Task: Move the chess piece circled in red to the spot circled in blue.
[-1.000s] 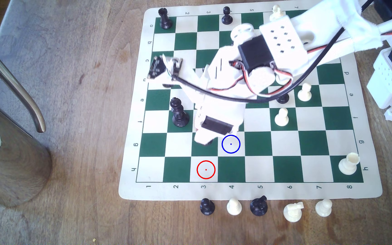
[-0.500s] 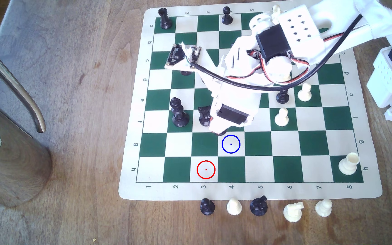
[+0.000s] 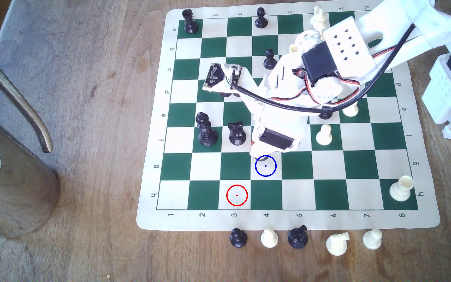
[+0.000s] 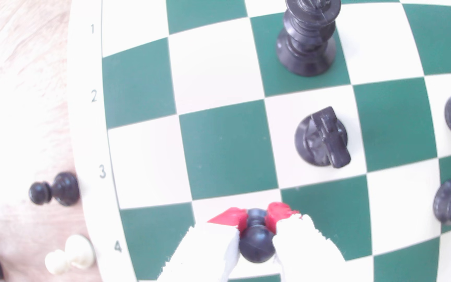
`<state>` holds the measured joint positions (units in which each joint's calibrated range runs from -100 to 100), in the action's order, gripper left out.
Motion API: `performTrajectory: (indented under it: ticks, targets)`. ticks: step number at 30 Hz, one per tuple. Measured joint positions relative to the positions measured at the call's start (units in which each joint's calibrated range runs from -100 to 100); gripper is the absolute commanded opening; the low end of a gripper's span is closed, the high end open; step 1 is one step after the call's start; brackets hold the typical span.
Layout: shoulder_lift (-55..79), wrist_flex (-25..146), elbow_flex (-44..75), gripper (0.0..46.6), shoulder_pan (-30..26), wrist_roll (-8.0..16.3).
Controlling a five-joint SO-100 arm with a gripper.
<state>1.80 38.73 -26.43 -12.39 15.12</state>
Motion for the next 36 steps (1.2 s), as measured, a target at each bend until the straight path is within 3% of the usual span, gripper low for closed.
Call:
performTrajectory:
  ticks: [36]
  targets:
    - [0.9, -1.5, -1.2, 1.7, -2.4, -0.6]
